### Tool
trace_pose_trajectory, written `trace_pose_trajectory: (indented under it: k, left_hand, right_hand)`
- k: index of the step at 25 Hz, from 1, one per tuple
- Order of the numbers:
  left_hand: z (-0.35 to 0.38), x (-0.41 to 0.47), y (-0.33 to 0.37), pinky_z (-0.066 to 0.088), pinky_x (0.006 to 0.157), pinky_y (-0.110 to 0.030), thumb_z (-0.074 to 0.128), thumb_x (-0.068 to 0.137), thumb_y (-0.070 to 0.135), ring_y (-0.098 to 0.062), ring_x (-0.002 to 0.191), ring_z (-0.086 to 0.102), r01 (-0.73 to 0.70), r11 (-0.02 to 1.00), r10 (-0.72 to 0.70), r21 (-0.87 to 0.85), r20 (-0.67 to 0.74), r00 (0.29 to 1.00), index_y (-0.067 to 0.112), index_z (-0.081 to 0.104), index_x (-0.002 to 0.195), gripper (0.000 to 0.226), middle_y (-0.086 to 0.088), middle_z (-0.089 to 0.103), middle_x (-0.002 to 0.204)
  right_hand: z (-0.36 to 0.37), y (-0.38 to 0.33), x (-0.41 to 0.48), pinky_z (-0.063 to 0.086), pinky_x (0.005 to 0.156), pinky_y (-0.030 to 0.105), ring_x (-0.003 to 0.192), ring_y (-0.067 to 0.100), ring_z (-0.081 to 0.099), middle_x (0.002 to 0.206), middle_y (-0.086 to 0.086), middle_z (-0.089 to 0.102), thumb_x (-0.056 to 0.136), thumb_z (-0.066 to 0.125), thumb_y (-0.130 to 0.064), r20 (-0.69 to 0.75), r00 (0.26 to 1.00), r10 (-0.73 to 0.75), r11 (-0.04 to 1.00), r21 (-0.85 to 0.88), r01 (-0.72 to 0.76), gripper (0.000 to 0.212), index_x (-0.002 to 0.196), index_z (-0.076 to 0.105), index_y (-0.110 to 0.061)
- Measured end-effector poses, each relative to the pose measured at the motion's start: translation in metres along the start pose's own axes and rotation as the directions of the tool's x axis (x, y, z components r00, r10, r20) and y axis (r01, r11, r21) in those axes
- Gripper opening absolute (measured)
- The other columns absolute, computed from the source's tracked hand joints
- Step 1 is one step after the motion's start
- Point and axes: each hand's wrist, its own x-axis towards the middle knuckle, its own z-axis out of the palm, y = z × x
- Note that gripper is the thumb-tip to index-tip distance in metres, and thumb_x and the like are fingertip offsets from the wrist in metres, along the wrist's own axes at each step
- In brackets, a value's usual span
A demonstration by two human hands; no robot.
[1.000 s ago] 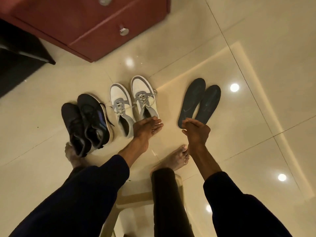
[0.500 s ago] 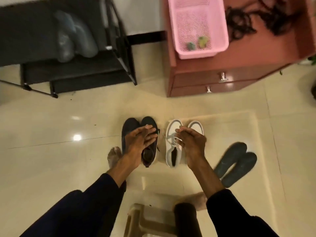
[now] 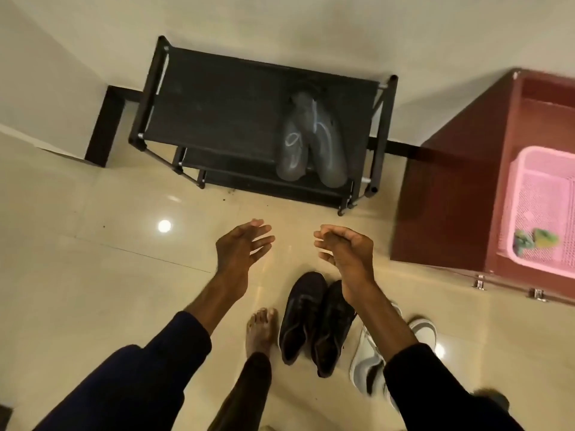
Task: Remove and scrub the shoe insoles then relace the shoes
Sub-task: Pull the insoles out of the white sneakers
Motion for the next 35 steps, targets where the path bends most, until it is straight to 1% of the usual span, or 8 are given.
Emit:
trace_pose_trajectory:
  k: [5,9,13,18,21,25,31,35]
  left_hand:
    - [0.007,0.056,0.047,0.058,0.097,-0.037,0.064,0.101,0.021,-0.025,0.110,0.072,0.072,0.997,-0.071,-0.018,0.048,0.996,0.007,0.064,0.129,0.031,-0.011,0.072,0.124]
    - [0.054,0.076,0.064,0.059,0.097,-0.039,0.072,0.095,0.021,-0.025,0.103,0.075,0.156,0.986,-0.149,-0.060,0.119,0.982,0.006,0.067,0.123,0.032,-0.014,0.075,0.116]
    - [0.091,0.083,0.073,0.064,0.081,-0.040,0.080,0.088,0.019,-0.028,0.090,0.078,0.166,0.980,-0.158,-0.109,0.078,0.984,0.005,0.069,0.105,0.024,-0.017,0.077,0.102]
    - [0.092,0.090,0.072,0.064,0.071,-0.031,0.076,0.089,0.004,-0.030,0.099,0.075,0.036,0.999,-0.036,0.003,0.060,0.998,0.003,0.071,0.117,0.029,-0.017,0.074,0.117]
    - [0.079,0.066,0.058,0.062,0.073,-0.028,0.075,0.089,0.004,-0.028,0.104,0.074,-0.025,0.994,0.009,0.109,0.139,0.990,0.006,0.068,0.124,0.036,-0.013,0.073,0.121]
    - [0.069,-0.006,0.012,0.063,0.083,-0.031,0.074,0.091,0.007,-0.025,0.103,0.075,-0.021,0.987,-0.011,0.161,0.192,0.981,0.008,0.067,0.124,0.034,-0.010,0.076,0.114]
    - [0.087,-0.143,-0.098,0.060,0.088,-0.034,0.072,0.090,0.002,-0.026,0.099,0.075,0.017,0.996,-0.026,0.091,0.102,0.994,0.007,0.070,0.112,0.022,-0.009,0.078,0.103]
    - [0.116,-0.236,-0.183,0.059,0.085,-0.036,0.072,0.088,-0.002,-0.031,0.100,0.072,0.092,0.993,-0.091,0.076,-0.012,0.996,0.002,0.068,0.115,0.027,-0.017,0.074,0.112]
  right_hand:
    - [0.053,-0.039,0.060,0.063,0.069,0.031,0.080,0.023,0.075,0.092,0.015,0.074,0.089,0.077,-0.011,-0.300,0.949,0.102,0.973,0.228,-0.033,0.026,0.109,0.068,0.004]
    - [0.062,-0.066,0.083,0.062,0.065,0.031,0.080,0.030,0.076,0.100,0.026,0.072,0.090,0.074,-0.006,-0.294,0.942,0.161,0.919,0.394,-0.035,0.020,0.101,0.063,0.007]
    - [0.066,-0.088,0.097,0.061,0.064,0.029,0.088,0.029,0.074,0.108,0.016,0.071,0.088,0.078,-0.018,-0.282,0.953,0.113,0.965,0.260,-0.037,0.018,0.097,0.066,-0.007]
    - [0.055,-0.097,0.097,0.055,0.054,0.019,0.094,0.020,0.070,0.108,0.004,0.071,0.088,0.078,-0.015,-0.345,0.938,-0.027,1.000,-0.010,0.025,0.017,0.104,0.073,-0.014]
    - [0.027,-0.073,0.073,0.063,0.067,0.029,0.091,0.018,0.072,0.100,0.001,0.074,0.086,0.079,-0.010,-0.313,0.947,-0.076,0.997,-0.045,0.065,0.026,0.112,0.075,-0.010]
    - [-0.040,-0.031,0.017,0.063,0.081,0.047,0.078,0.017,0.073,0.078,-0.002,0.076,0.082,0.079,-0.010,-0.252,0.963,-0.090,0.995,-0.066,0.076,0.014,0.094,0.075,-0.016]
    - [-0.177,0.025,-0.080,0.063,0.081,0.042,0.075,0.017,0.073,0.083,0.002,0.078,0.084,0.077,-0.004,-0.212,0.977,-0.005,1.000,0.008,0.006,0.015,0.098,0.076,-0.010]
    - [-0.282,0.063,-0.143,0.060,0.077,0.034,0.080,0.020,0.073,0.091,0.008,0.078,0.085,0.076,-0.001,-0.203,0.977,0.065,0.994,0.102,-0.045,0.020,0.104,0.074,-0.003]
